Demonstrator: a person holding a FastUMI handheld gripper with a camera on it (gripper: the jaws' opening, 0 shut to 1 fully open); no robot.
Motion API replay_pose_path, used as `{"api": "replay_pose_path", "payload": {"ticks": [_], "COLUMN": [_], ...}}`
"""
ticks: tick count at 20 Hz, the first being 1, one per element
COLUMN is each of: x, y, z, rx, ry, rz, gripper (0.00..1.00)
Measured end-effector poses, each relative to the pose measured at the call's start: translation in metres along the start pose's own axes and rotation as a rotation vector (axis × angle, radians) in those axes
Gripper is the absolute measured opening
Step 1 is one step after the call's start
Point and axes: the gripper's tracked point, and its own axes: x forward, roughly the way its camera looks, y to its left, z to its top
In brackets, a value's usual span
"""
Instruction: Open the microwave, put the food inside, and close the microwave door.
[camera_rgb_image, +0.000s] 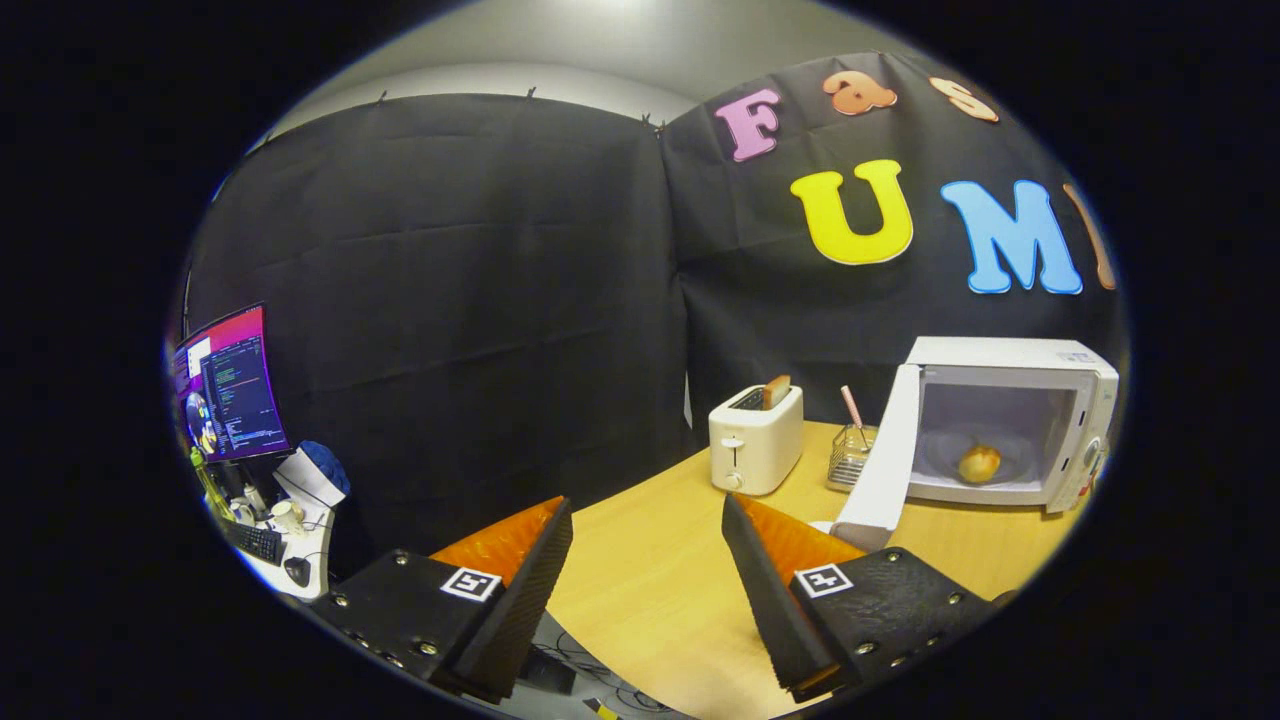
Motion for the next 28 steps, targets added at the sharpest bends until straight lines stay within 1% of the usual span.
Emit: {"api": "replay_pose_path", "payload": {"ticks": [2, 3, 4, 5, 6, 7, 8, 9, 10, 11, 12, 13, 15, 19, 28], "x": [0.008, 0.011, 0.013, 0.016, 0.017, 0.025, 0.02, 0.023, 0.024, 0.021, 0.038, 0.018, 0.011, -0.004, -0.042], "y": [-0.006, -0.011, -0.016, -0.02, -0.025, -0.035, -0.046, -0.049, -0.055, -0.067, -0.069, -0.068, -0.07, -0.083, -0.135], "z": [-0.016, -0.019, -0.021, -0.026, -0.031, -0.032, -0.032, -0.038, -0.042, -0.039, -0.05, -0.041, -0.045, -0.048, -0.06], "rx": [0.004, -0.006, -0.014, -0.015, -0.015, -0.023, -0.015, 0.008, 0.023, 0.021, 0.038, 0.039, 0.029, 0.049, 0.096], "ry": [0.044, 0.054, 0.062, 0.078, 0.088, 0.085, 0.09, 0.112, 0.129, 0.127, 0.113, 0.121, 0.134, 0.143, 0.169], "rz": [-0.002, -0.019, -0.023, -0.028, -0.035, -0.079, -0.102, -0.101, -0.112, -0.148, -0.144, -0.149, -0.151, -0.16, -0.251], "gripper": [0.86, 0.86, 0.66, 0.57, 0.53, 0.53, 0.32, 0.1, 0.12, 0.12, 0.01, 0.01, 0.01, 0.01, 0.01]}}
